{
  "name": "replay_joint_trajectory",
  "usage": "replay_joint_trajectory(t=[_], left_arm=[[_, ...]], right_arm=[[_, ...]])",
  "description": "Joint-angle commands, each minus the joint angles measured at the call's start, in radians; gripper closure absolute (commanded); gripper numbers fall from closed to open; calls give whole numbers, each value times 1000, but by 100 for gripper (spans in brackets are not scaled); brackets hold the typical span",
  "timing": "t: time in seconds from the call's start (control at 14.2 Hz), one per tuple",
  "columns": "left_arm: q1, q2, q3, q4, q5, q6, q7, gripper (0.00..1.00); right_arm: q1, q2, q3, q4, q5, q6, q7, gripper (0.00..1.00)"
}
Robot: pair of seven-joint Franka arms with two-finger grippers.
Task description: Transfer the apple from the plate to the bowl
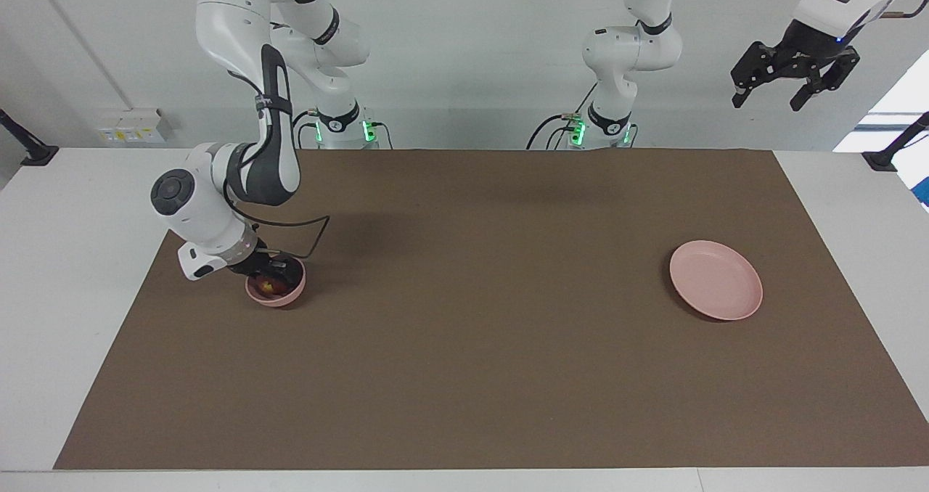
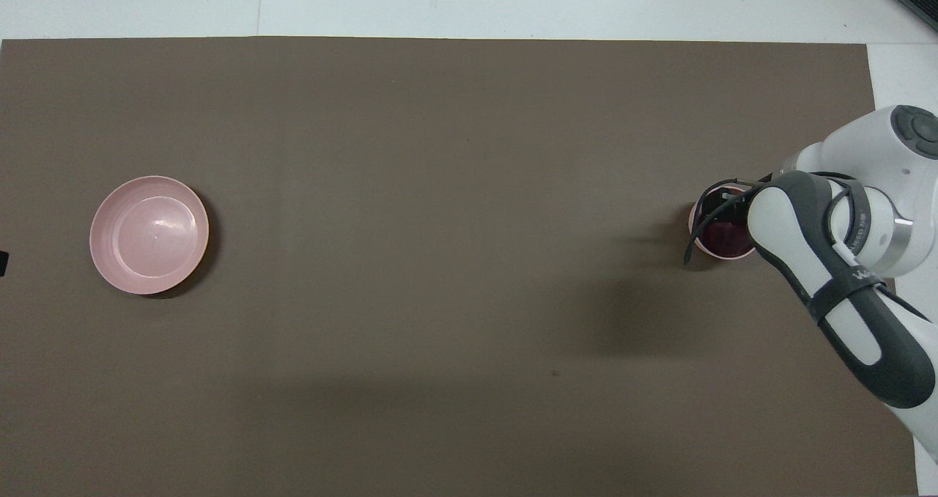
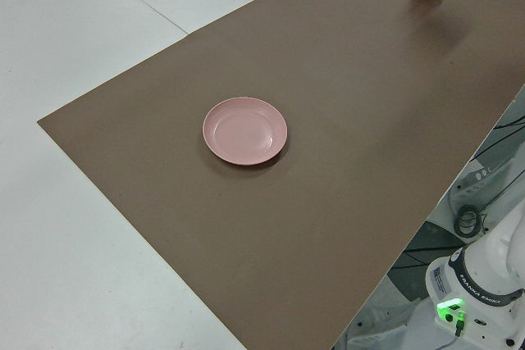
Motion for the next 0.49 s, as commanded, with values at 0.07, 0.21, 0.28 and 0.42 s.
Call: replay_joint_trajectory(t=[0.07, 0.21, 0.28, 0.42], left_arm=[[8, -13, -2, -18, -16, 35, 14, 0], [8, -15, -5, -18, -13, 24, 6, 0], [6, -15, -6, -18, -14, 23, 6, 0], [6, -15, -6, -18, -14, 23, 5, 0]], right_arm=[[-15, 15, 13, 15, -22, 36, -6, 67], [-15, 23, 13, 15, -16, 42, -4, 58], [-15, 23, 13, 15, -13, 42, -4, 55], [-13, 23, 13, 15, -10, 42, -1, 38]])
